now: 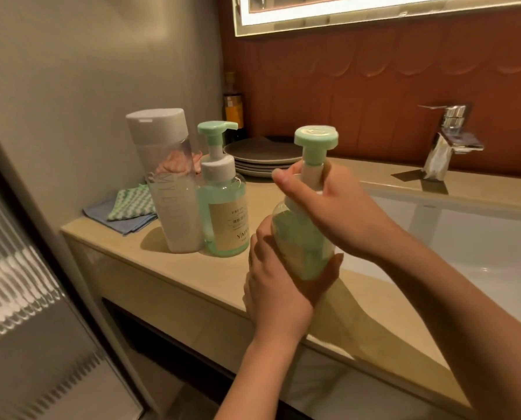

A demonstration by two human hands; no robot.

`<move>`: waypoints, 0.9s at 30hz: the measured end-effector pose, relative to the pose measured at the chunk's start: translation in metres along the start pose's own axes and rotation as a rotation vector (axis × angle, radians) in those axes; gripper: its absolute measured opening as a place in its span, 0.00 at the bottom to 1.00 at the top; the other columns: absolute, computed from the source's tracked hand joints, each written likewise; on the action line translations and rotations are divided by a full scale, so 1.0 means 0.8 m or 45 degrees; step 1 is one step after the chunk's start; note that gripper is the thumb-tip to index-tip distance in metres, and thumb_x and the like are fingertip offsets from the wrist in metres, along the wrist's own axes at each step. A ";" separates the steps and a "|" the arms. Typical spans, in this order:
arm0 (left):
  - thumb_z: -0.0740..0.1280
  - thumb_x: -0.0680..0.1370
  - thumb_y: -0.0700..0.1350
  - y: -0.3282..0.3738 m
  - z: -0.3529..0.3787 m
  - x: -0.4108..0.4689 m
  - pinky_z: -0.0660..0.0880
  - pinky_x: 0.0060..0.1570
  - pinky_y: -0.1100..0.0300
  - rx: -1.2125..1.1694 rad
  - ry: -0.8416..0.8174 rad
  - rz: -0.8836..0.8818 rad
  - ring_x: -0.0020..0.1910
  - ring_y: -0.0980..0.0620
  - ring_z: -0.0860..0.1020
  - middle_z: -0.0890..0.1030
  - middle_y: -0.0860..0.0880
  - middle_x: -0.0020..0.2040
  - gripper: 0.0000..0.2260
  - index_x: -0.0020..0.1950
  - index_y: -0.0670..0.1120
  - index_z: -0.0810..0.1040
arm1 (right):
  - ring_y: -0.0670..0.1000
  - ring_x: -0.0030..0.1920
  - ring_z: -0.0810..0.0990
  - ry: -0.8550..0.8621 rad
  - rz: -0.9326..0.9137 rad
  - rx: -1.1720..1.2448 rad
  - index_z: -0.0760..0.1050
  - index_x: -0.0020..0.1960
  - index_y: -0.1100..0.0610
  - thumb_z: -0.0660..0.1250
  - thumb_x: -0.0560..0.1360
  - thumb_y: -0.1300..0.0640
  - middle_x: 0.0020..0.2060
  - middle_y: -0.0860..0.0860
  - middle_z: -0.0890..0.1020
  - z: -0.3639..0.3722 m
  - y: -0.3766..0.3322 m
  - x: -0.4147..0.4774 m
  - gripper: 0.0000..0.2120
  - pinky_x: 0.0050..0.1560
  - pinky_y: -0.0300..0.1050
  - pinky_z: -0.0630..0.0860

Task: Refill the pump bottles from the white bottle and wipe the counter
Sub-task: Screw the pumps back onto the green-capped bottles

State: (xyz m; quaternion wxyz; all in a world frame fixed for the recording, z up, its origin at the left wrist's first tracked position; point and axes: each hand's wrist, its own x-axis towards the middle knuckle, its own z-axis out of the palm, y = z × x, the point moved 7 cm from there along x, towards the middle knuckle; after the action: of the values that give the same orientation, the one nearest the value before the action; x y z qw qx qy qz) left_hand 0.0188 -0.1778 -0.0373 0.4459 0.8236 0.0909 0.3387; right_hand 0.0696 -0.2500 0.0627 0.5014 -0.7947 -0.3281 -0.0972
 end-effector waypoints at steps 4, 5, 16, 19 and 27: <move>0.68 0.62 0.70 0.001 0.003 0.001 0.70 0.54 0.54 0.021 -0.051 -0.012 0.63 0.51 0.72 0.70 0.55 0.66 0.42 0.69 0.58 0.55 | 0.39 0.47 0.75 -0.171 0.089 0.252 0.72 0.59 0.51 0.58 0.79 0.51 0.46 0.42 0.76 0.001 0.009 -0.009 0.11 0.45 0.30 0.72; 0.69 0.62 0.69 0.001 0.003 0.002 0.70 0.54 0.54 0.024 -0.055 -0.014 0.63 0.51 0.72 0.70 0.55 0.66 0.41 0.69 0.58 0.55 | 0.37 0.48 0.74 -0.218 0.081 0.282 0.71 0.62 0.50 0.58 0.78 0.51 0.48 0.40 0.75 0.002 0.011 -0.011 0.13 0.44 0.28 0.72; 0.71 0.62 0.68 -0.006 0.008 0.005 0.67 0.59 0.57 0.024 -0.143 -0.050 0.64 0.54 0.67 0.66 0.57 0.67 0.45 0.70 0.60 0.50 | 0.38 0.38 0.78 -0.273 0.026 0.192 0.71 0.43 0.47 0.76 0.59 0.49 0.37 0.42 0.77 0.001 0.013 0.024 0.18 0.38 0.30 0.75; 0.70 0.63 0.68 -0.003 0.007 0.004 0.67 0.60 0.56 0.038 -0.126 -0.030 0.66 0.53 0.67 0.65 0.57 0.68 0.43 0.69 0.61 0.49 | 0.44 0.39 0.75 -0.215 0.062 0.244 0.69 0.44 0.50 0.75 0.68 0.55 0.39 0.48 0.74 0.008 0.014 0.019 0.14 0.37 0.32 0.74; 0.62 0.59 0.76 -0.004 0.006 0.002 0.68 0.64 0.48 0.073 -0.074 -0.052 0.69 0.47 0.67 0.65 0.50 0.72 0.50 0.74 0.53 0.52 | 0.46 0.49 0.78 0.076 0.018 -0.052 0.74 0.51 0.49 0.67 0.65 0.35 0.45 0.45 0.79 0.002 0.009 -0.003 0.23 0.50 0.47 0.78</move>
State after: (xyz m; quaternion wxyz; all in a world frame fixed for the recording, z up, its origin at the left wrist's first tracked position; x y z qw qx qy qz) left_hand 0.0236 -0.1780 -0.0409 0.4314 0.8435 0.1042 0.3027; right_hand 0.0719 -0.2513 0.0559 0.4953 -0.8039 -0.3052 -0.1240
